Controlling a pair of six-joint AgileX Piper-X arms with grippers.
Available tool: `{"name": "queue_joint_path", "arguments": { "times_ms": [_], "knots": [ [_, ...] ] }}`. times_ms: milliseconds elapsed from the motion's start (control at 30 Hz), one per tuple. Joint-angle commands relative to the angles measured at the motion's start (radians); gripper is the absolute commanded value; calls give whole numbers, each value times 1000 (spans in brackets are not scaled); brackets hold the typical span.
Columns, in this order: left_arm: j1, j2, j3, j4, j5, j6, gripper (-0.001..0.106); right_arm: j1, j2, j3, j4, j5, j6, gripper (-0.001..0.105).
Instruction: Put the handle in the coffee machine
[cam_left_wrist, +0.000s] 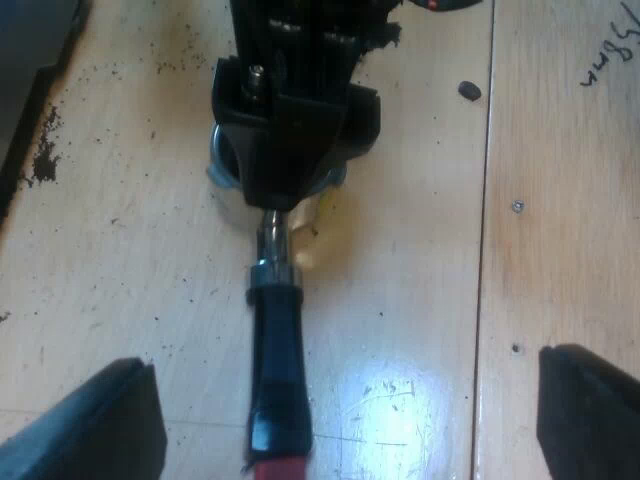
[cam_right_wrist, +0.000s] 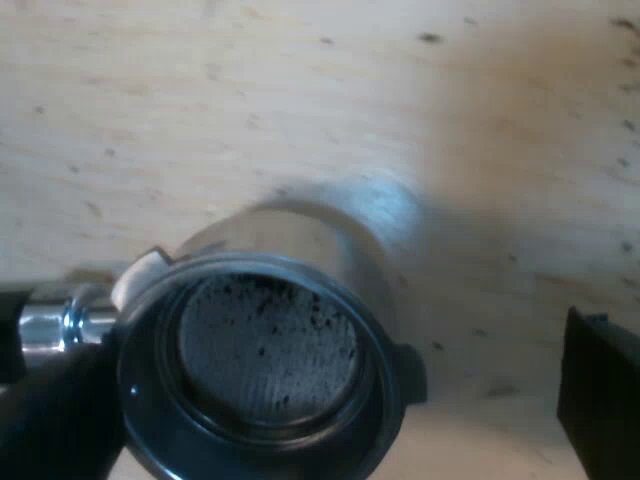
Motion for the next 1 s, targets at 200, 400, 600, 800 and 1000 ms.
{"name": "queue_joint_path", "arguments": {
  "times_ms": [200, 400, 600, 800, 1000],
  "knots": [
    [2, -2, -2, -1, 10, -10, 78, 3, 4, 8, -40, -30, -29, 90],
    [2, -2, -2, -1, 10, -10, 78, 21, 4, 8, -95, -31, -26, 90],
    [2, -2, -2, -1, 10, -10, 78, 12, 22, 8, -90, -67, -20, 90],
    [2, -2, -2, -1, 10, -10, 78, 12, 70, 8, -92, -83, -18, 90],
    [2, -2, -2, -1, 10, -12, 78, 12, 73, -4, -86, -74, -25, 90]
  ]
}}
